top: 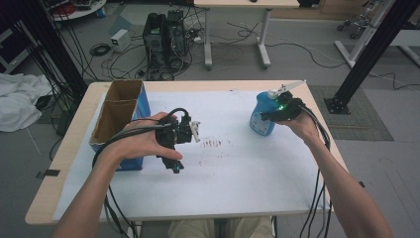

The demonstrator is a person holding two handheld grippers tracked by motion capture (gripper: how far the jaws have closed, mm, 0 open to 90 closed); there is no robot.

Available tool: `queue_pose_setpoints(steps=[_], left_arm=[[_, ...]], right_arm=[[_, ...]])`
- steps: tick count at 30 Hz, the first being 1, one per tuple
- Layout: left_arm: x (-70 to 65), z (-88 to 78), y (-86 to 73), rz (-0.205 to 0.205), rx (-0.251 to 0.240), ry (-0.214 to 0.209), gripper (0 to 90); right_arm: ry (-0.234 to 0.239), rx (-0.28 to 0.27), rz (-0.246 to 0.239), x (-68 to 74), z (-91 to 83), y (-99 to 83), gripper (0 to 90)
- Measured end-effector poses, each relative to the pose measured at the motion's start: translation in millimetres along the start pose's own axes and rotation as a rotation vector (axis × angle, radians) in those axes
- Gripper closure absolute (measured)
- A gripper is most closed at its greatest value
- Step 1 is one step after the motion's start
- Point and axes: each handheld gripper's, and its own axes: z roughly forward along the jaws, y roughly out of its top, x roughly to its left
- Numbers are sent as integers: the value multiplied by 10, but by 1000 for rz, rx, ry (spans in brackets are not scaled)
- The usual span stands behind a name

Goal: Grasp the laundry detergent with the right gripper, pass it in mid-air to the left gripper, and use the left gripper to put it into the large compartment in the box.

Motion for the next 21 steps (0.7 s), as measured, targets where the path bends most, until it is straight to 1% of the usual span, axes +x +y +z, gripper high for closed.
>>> queue_pose_setpoints(steps=[1, 3, 4, 5, 6, 7, 8, 9, 10, 11, 12, 13, 14, 15, 16, 17, 18, 19, 20, 21], left_arm=[[3, 11, 9, 3, 4, -2, 188], [1, 11, 6, 1, 1, 0, 188], [-3, 22, 22, 7, 6, -8, 188], [8, -41, -20, -13, -14, 10, 188], [0, -23, -10, -2, -4, 4, 188], [7, -39, -19, -13, -13, 7, 188], [18, -59, -27, -25, -21, 12, 188], [18, -59, -27, -25, -21, 12, 188], [22, -65, -27, -21, -18, 14, 188], [0, 6, 3, -1, 0, -3, 188], [49, -129, -37, -39, -43, 26, 188], [68, -174, -33, -46, -59, 33, 188], [44, -111, -35, -33, -36, 24, 188], [21, -66, -28, -26, -23, 15, 188], [106, -304, 9, -50, -78, 65, 188], [55, -141, -36, -40, -48, 27, 187], [74, -200, -26, -52, -67, 38, 188], [122, -345, 24, -51, -87, 74, 188], [74, -194, -28, -50, -64, 36, 188], [183, -506, 94, -46, -117, 74, 188]], right_arm=[[16, -7, 3, -30, -6, -6, 463], [12, -8, 8, -26, -3, -6, 464], [14, -8, 7, -27, -4, -7, 468], [10, -4, 8, -15, 0, -3, 469], [6, -4, -35, 20, -11, 10, 470], [11, -8, -8, -15, -6, -2, 471], [8, -5, -32, 17, -10, 8, 471], [8, -5, -32, 17, -10, 8, 471], [31, -12, -65, 90, -64, 54, 471], [14, -2, -47, 52, -24, 26, 470], [15, -8, 6, -28, -4, -7, 470], [36, -14, -69, 114, -90, 74, 470], [56, -27, -92, 158, -143, 118, 470], [32, -14, -65, 96, -68, 58, 469], [15, -3, -51, 54, -27, 28, 469], [123, -50, -154, 313, -304, 263, 468], [41, -17, -73, 126, -104, 85, 468], [72, -30, -101, 188, -181, 151, 467], [141, -53, -178, 365, -346, 304, 467], [68, -29, -98, 180, -172, 142, 467]])
